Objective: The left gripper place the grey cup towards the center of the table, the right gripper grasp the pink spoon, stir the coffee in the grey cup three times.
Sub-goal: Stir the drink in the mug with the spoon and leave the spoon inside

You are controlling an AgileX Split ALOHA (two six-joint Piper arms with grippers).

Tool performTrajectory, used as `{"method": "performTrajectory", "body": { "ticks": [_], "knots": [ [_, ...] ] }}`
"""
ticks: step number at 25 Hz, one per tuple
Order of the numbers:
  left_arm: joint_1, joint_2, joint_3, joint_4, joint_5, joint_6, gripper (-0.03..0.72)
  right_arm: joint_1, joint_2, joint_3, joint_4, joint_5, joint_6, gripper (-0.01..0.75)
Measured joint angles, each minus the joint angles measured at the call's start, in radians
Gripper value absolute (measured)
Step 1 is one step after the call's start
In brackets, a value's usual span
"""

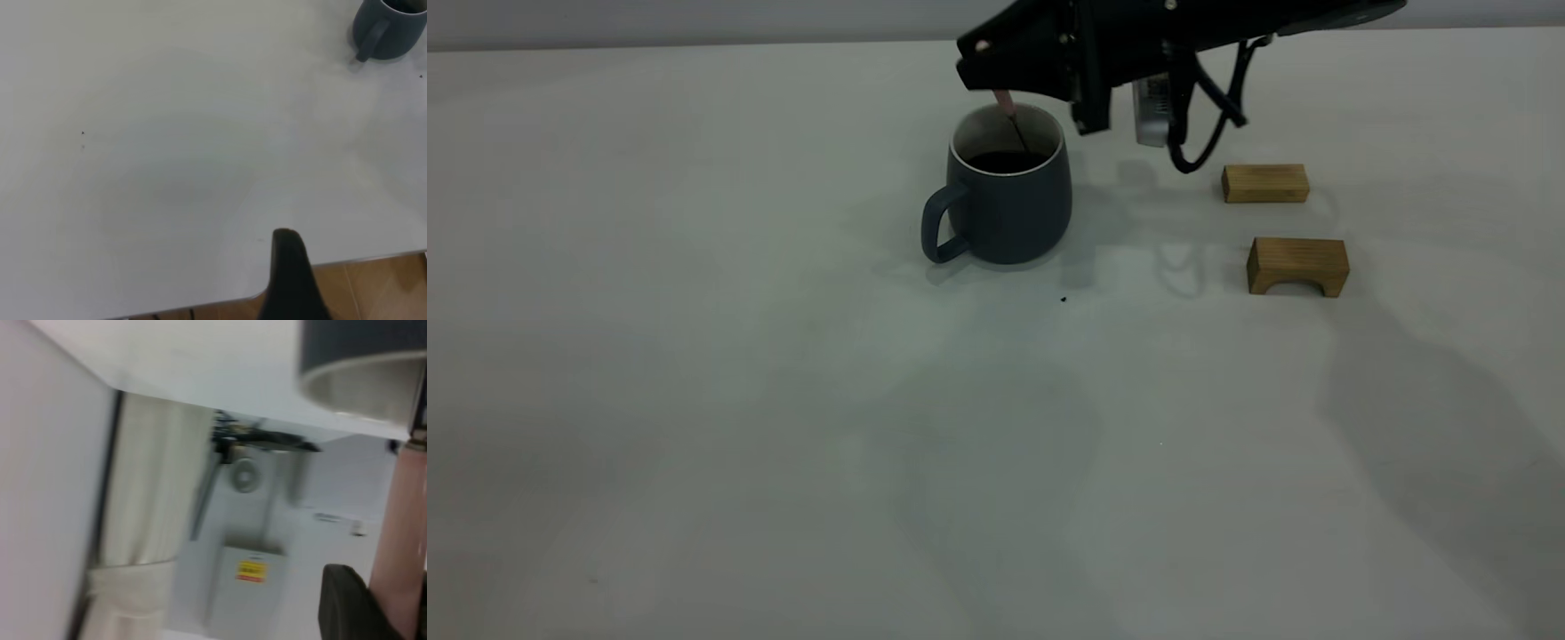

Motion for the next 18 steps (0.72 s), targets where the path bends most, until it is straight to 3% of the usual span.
{"method": "performTrajectory", "body": {
  "ticks": [7,13,18],
  "knots": [
    [0.0,0.0,0.0,0.0,0.0,-0.001,0.567,0.002,-0.001,0.0,-0.072,0.08,0.062,0.142],
    [0.0,0.0,0.0,0.0,0.0,0.0,0.567,0.048,-0.001,0.0,0.09,0.08,0.127,0.142],
    [0.0,0.0,0.0,0.0,0.0,0.0,0.567,0.075,-0.001,0.0,0.176,-0.053,0.129,0.142]
  ]
}}
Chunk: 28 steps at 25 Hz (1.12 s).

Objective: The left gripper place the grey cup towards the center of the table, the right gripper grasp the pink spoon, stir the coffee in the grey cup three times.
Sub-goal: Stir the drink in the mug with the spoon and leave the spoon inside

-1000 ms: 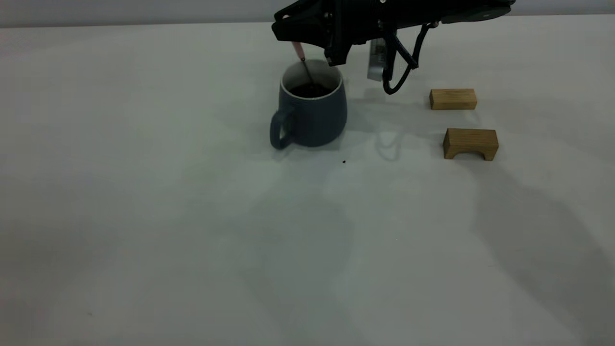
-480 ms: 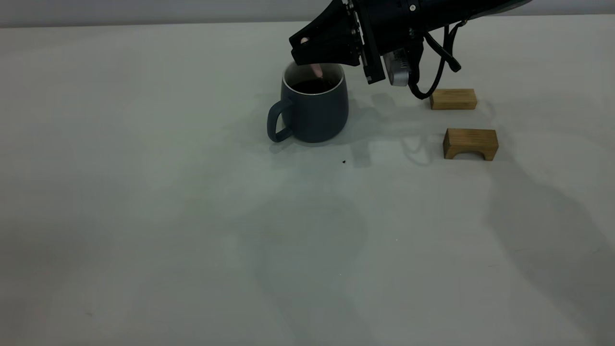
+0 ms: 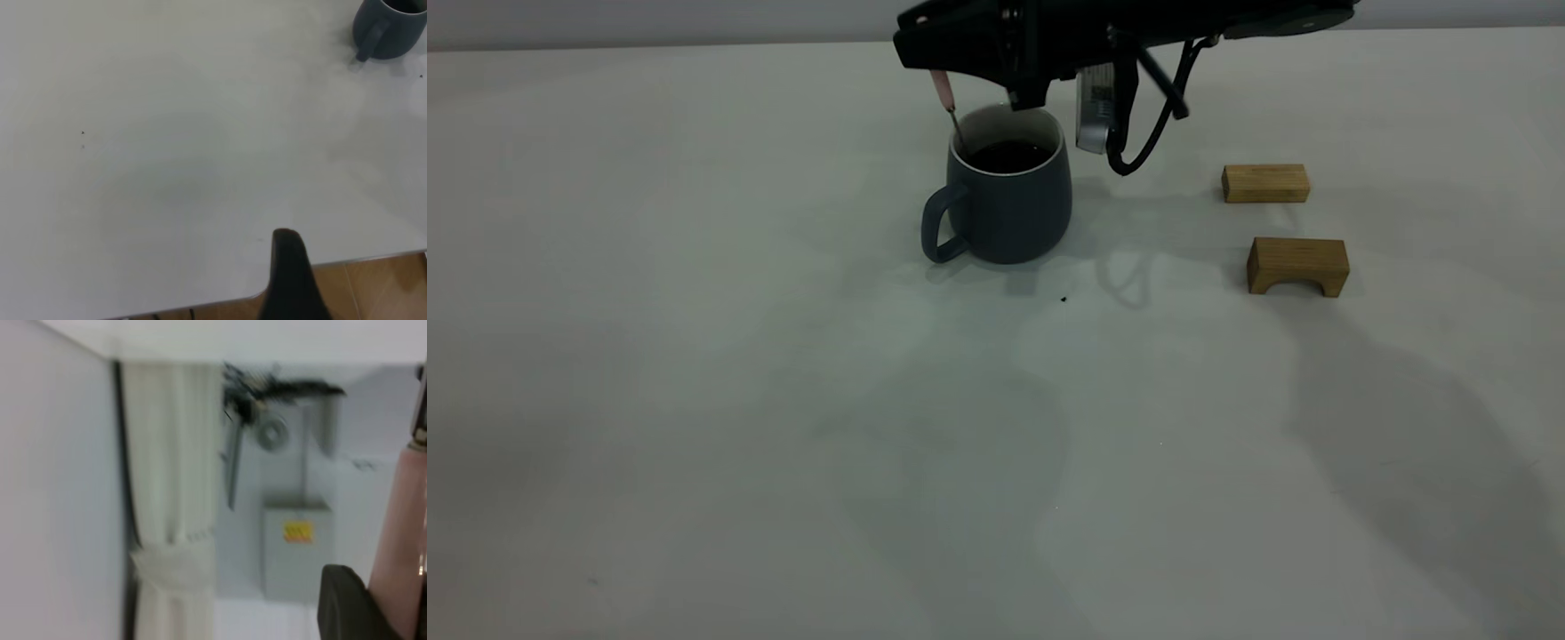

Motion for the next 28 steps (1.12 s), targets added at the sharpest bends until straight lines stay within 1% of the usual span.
{"method": "performTrajectory", "body": {
  "ticks": [2,6,10,15,20,25,27,28],
  "knots": [
    [0.0,0.0,0.0,0.0,0.0,0.0,0.567,0.0,0.0,0.0,0.004,-0.075,-0.001,0.142],
    [0.0,0.0,0.0,0.0,0.0,0.0,0.567,-0.003,-0.007,0.0,0.024,-0.168,-0.001,0.142],
    [0.0,0.0,0.0,0.0,0.0,0.0,0.567,-0.007,-0.008,0.0,0.024,-0.188,-0.002,0.142],
    [0.0,0.0,0.0,0.0,0.0,0.0,0.567,-0.015,-0.008,0.0,-0.044,-0.134,-0.003,0.142],
    [0.0,0.0,0.0,0.0,0.0,-0.001,0.567,-0.027,-0.008,0.0,-0.176,-0.027,-0.005,0.142],
    [0.0,0.0,0.0,0.0,0.0,-0.001,0.567,-0.029,-0.008,0.0,-0.255,0.091,-0.005,0.144],
    [0.0,0.0,0.0,0.0,0.0,-0.001,0.567,-0.029,-0.008,0.0,-0.266,0.125,-0.005,0.163],
    [0.0,0.0,0.0,0.0,0.0,-0.001,0.567,-0.029,-0.008,0.0,-0.274,0.129,-0.004,0.186]
  ]
}}
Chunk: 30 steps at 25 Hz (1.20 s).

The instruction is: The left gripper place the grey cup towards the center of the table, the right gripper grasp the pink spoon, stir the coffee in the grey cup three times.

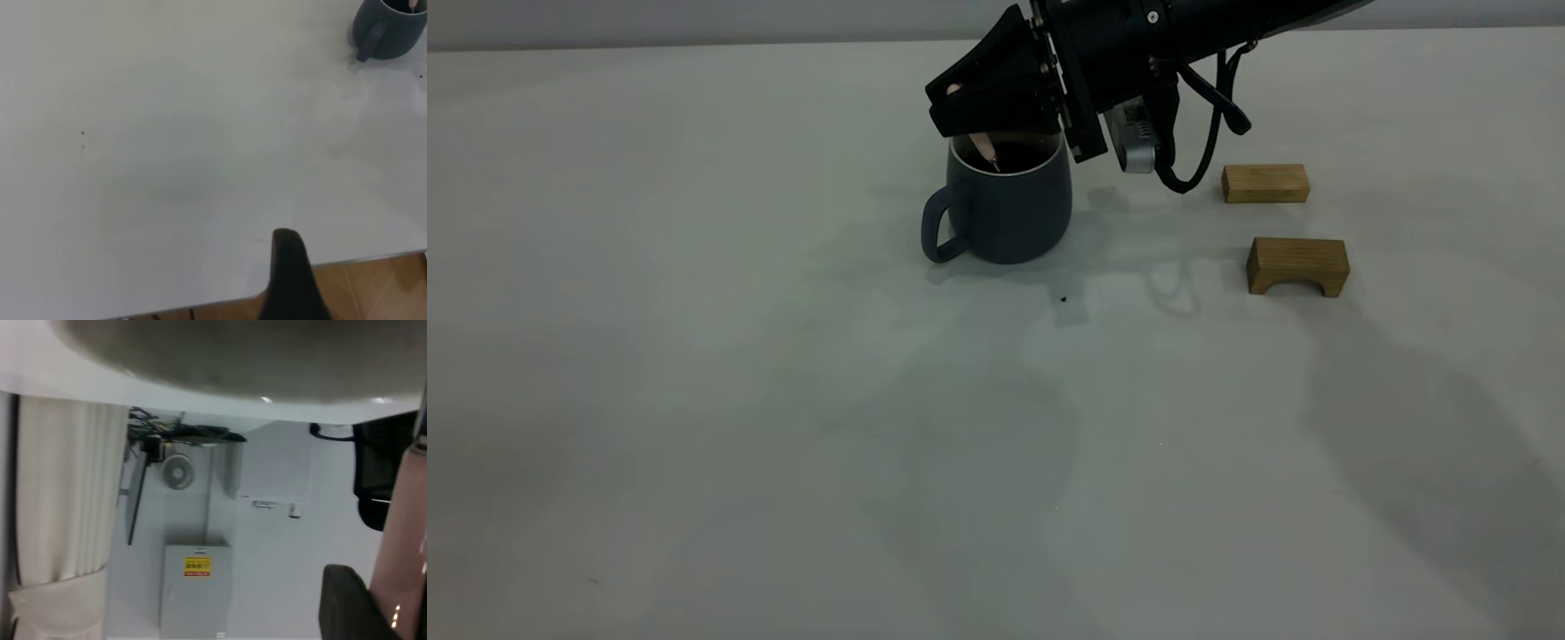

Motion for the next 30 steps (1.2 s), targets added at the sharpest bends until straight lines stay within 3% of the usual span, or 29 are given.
{"method": "performTrajectory", "body": {
  "ticks": [4,7,10,13,20,23,26,30],
  "knots": [
    [0.0,0.0,0.0,0.0,0.0,0.0,0.567,0.0,-0.015,0.0,-0.103,0.007,0.0,0.385],
    [0.0,0.0,0.0,0.0,0.0,0.0,0.567,0.0,-0.069,0.0,-0.306,0.011,-0.001,0.534],
    [0.0,0.0,0.0,0.0,0.0,0.0,0.567,0.003,-0.161,0.0,-0.584,0.025,-0.008,0.598],
    [0.0,0.0,0.0,0.0,0.0,0.0,0.567,0.015,-0.266,0.0,-0.902,0.042,-0.013,0.586],
    [0.0,0.0,0.0,0.0,0.0,0.0,0.567,0.021,-0.511,0.0,-1.469,0.069,-0.018,0.446],
    [0.0,0.0,0.0,0.0,0.0,0.0,0.567,0.021,-0.625,0.0,-1.598,0.074,-0.095,0.381],
    [0.0,0.0,0.0,0.0,0.0,0.0,0.567,0.024,-0.718,0.0,-1.704,0.077,-0.285,0.323],
    [0.0,0.0,0.0,0.0,0.0,0.001,0.567,0.027,-0.81,0.0,-1.695,0.083,-0.552,0.252]
  ]
}}
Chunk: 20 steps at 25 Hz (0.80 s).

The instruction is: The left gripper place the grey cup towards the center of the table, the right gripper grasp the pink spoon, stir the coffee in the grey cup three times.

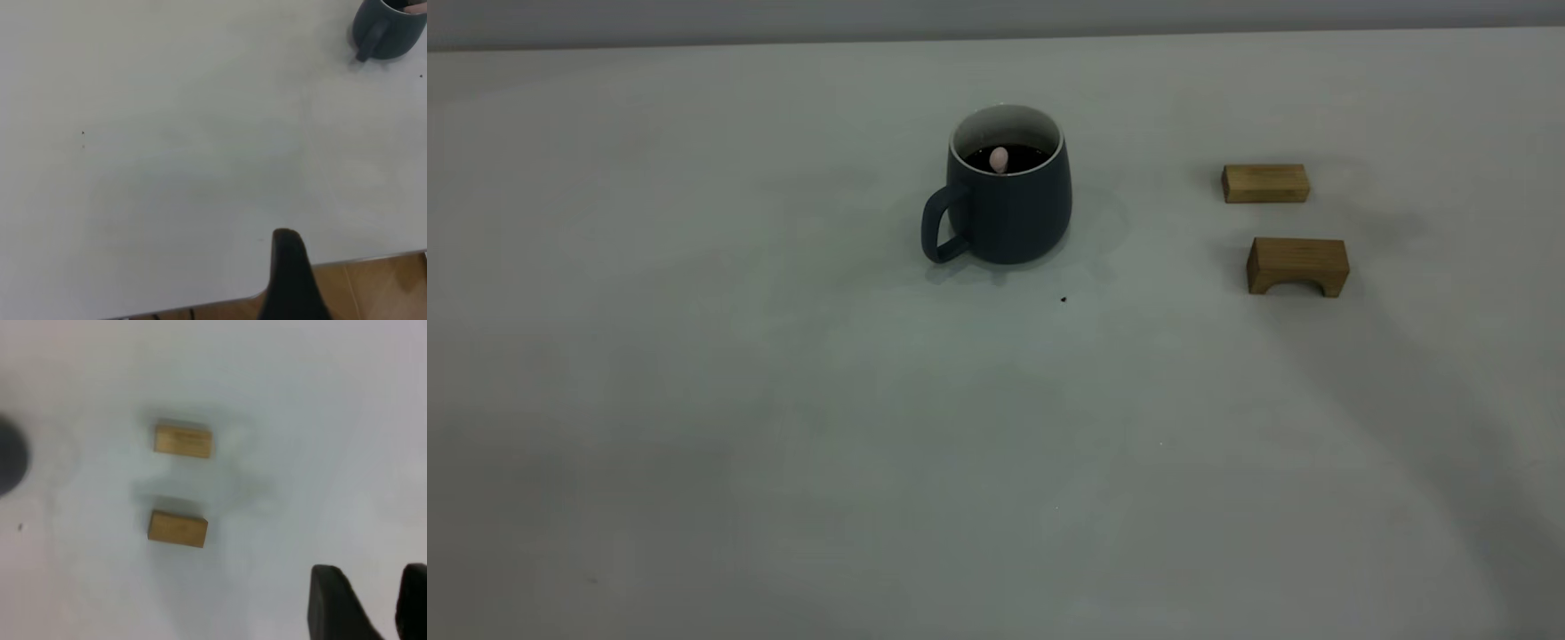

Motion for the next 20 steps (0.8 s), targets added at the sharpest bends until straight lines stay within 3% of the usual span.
{"method": "performTrajectory", "body": {
  "ticks": [10,20],
  "knots": [
    [0.0,0.0,0.0,0.0,0.0,0.0,0.567,0.0,-0.183,0.028,0.038,0.008,-0.088,0.215],
    [0.0,0.0,0.0,0.0,0.0,-0.001,0.567,0.0,-0.685,0.328,0.042,0.008,-0.096,0.225]
  ]
}}
